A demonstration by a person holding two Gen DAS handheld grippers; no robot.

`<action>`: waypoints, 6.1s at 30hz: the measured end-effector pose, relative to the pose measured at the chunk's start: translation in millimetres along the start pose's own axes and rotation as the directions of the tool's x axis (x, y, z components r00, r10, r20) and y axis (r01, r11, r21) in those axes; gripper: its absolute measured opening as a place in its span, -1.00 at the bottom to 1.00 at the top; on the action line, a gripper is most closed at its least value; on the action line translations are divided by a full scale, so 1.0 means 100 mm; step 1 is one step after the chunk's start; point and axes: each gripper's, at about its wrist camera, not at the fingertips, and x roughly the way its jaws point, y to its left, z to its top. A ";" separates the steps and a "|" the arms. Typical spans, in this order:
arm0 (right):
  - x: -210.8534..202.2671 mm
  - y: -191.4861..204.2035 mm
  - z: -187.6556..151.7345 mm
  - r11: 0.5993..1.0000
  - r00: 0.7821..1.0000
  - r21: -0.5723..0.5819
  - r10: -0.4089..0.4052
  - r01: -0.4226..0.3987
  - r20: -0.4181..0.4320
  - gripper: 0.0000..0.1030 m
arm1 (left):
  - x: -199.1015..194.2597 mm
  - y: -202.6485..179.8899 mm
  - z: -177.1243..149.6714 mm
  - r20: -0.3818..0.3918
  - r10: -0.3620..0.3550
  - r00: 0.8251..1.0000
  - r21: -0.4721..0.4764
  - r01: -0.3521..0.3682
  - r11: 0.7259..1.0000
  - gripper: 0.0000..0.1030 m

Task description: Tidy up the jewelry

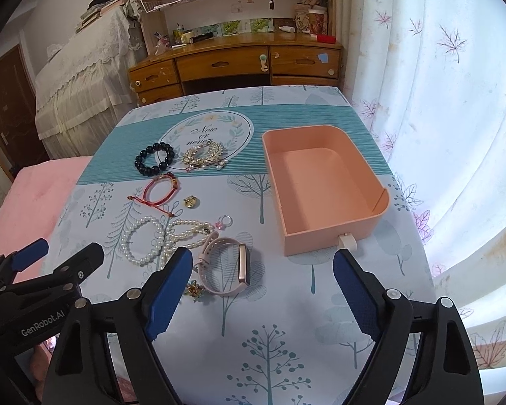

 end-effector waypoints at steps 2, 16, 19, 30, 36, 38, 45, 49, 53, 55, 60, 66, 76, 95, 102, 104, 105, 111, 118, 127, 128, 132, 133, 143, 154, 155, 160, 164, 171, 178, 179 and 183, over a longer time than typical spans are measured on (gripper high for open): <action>0.02 -0.01 0.00 1.000 1.000 0.011 0.017 -0.017 -0.011 0.69 | 0.00 0.00 0.00 -0.002 -0.001 1.000 -0.001 0.001 1.000 0.94; 0.09 -0.02 -0.04 0.999 0.999 0.026 0.025 -0.024 -0.031 0.70 | 0.04 0.01 -0.02 -0.013 -0.002 1.000 0.003 0.002 1.000 0.94; 0.08 -0.01 -0.03 0.999 0.999 0.024 0.028 -0.027 -0.030 0.70 | 0.04 0.02 -0.02 -0.014 -0.001 1.000 0.004 0.001 1.000 0.94; 0.05 0.02 -0.04 1.000 0.999 0.014 0.028 -0.028 -0.020 0.70 | 0.07 0.00 -0.02 -0.023 -0.006 1.000 0.000 0.006 1.000 0.94; 0.06 0.04 -0.04 0.999 0.999 0.003 0.033 -0.033 -0.018 0.69 | 0.08 -0.01 -0.02 -0.026 -0.007 1.000 0.001 0.007 1.000 0.94; 0.07 0.04 -0.05 0.999 0.999 0.001 0.032 -0.032 -0.021 0.69 | 0.09 -0.01 -0.02 -0.027 -0.007 1.000 0.000 0.007 1.000 0.94; 0.15 0.06 -0.07 0.998 0.997 -0.005 0.059 -0.059 -0.051 0.49 | 0.13 0.02 -0.03 -0.041 -0.013 0.999 0.000 0.013 1.000 0.94; 0.30 0.06 -0.11 0.996 0.989 0.018 0.087 -0.086 -0.119 0.28 | 0.18 0.08 -0.02 -0.051 -0.016 0.999 -0.002 0.016 1.000 0.94; 0.45 0.01 -0.15 0.993 0.979 0.055 0.109 -0.100 -0.171 0.14 | 0.26 0.14 0.00 -0.074 -0.015 0.997 0.018 0.017 1.000 0.94; 0.51 0.00 -0.16 0.992 0.975 0.065 0.118 -0.108 -0.189 0.11 | 0.30 0.16 -0.01 -0.087 -0.014 0.996 0.034 0.017 0.999 0.94; 0.64 0.04 -0.18 0.991 0.968 0.051 0.131 -0.122 -0.213 0.04 | 0.41 0.18 -0.03 -0.119 -0.017 0.993 0.056 0.024 0.998 0.94; 0.88 0.05 -0.22 0.986 0.944 0.079 0.162 -0.145 -0.287 -0.18 | 0.55 0.15 -0.05 -0.151 -0.031 0.988 0.071 0.042 0.997 0.94; 1.15 0.10 -0.21 0.984 0.936 0.082 0.174 -0.157 -0.305 -0.28 | 0.78 0.25 0.05 -0.181 -0.049 0.982 0.045 0.058 0.997 0.94; 1.28 0.00 -0.09 0.970 0.932 0.175 0.215 -0.169 -0.292 -0.28 | 1.33 0.44 0.19 -0.287 -0.082 0.954 -0.023 0.078 0.997 0.42; 1.32 0.06 -0.07 0.980 0.944 0.127 0.183 -0.152 -0.276 -0.58 | 1.46 0.38 0.22 -0.296 -0.038 0.954 0.009 0.042 0.999 0.11; 1.33 0.07 -0.07 0.980 0.945 0.124 0.183 -0.155 -0.271 -0.66 | 1.48 0.37 0.24 -0.292 -0.036 0.956 0.014 0.042 0.999 0.06; 1.33 0.07 -0.07 0.980 0.946 0.121 0.183 -0.156 -0.268 -0.70 | 1.50 0.35 0.26 -0.290 -0.036 0.956 0.019 0.044 0.999 0.01; 1.29 0.07 -0.07 0.979 0.947 0.110 0.192 -0.169 -0.258 -0.75 | 1.50 0.09 0.30 -0.313 -0.064 0.948 0.161 0.119 0.980 -0.89; 1.16 0.11 -0.05 0.973 0.951 0.087 0.227 -0.214 -0.209 -0.76 | 1.61 0.25 0.45 -0.407 -0.154 0.900 0.031 0.183 0.983 -0.90; 0.77 0.14 0.11 0.962 0.961 0.046 0.270 -0.267 -0.067 -0.87 | 1.18 0.24 0.68 -0.298 -0.255 0.920 -0.004 0.265 0.964 -0.90; 0.74 0.14 0.13 0.962 0.960 0.045 0.273 -0.270 -0.059 -0.87 | 1.11 0.21 0.73 -0.281 -0.261 0.924 0.004 0.273 0.962 -0.90; 0.75 0.04 0.17 0.955 0.951 0.072 0.293 -0.287 -0.095 -0.87 | 0.85 0.08 0.89 -0.234 -0.288 0.928 0.019 0.301 0.953 -0.90; 0.78 0.01 0.16 0.956 0.950 0.086 0.290 -0.281 -0.116 -0.87 | 0.80 0.06 0.93 -0.224 -0.295 0.929 0.024 0.308 0.951 -0.90; 1.12 0.06 -0.09 0.966 0.931 0.066 0.259 -0.250 -0.257 -0.68 | 0.38 -0.28 1.22 -0.166 -0.375 0.912 0.069 0.391 0.918 -0.90; 1.29 0.05 -0.15 0.973 0.936 0.068 0.231 -0.221 -0.265 -0.54 | 0.50 -1.18 1.68 -0.177 -0.515 0.839 0.118 0.537 0.835 -0.90; 1.29 0.04 -0.15 0.973 0.938 0.068 0.231 -0.221 -0.259 -0.59 | 0.57 -1.31 1.70 -0.199 -0.523 0.829 0.122 0.551 0.826 -0.90; 1.25 0.02 -0.15 0.972 0.942 0.061 0.234 -0.226 -0.239 -0.77 | 0.83 -1.85 1.69 -0.252 -0.508 0.824 0.167 0.554 0.816 -0.90; 1.12 -0.05 -0.13 0.967 0.944 0.078 0.254 -0.243 -0.211 -0.82 | 1.03 -2.12 1.65 -0.285 -0.490 0.824 0.189 0.549 0.814 -0.90; 0.73 -0.28 -0.05 0.963 0.957 0.105 0.259 -0.247 -0.129 -0.82 | 1.42 -2.16 1.53 -0.339 -0.386 0.858 0.239 0.476 0.846 -0.61; 0.52 -0.47 0.08 0.969 0.972 0.130 0.223 -0.212 -0.072 -0.82 | 1.18 -1.85 1.46 -0.264 -0.342 0.902 0.250 0.407 0.879 -0.12; 0.50 -0.49 0.10 0.969 0.974 0.132 0.217 -0.207 -0.064 -0.82 | 1.09 -1.77 1.44 -0.230 -0.338 0.913 0.252 0.391 0.885 -0.12; 0.46 -0.59 0.26 0.975 0.983 0.132 0.182 -0.176 -0.033 -0.82 | 0.80 -1.41 1.37 -0.139 -0.334 0.932 0.215 0.357 0.909 -0.12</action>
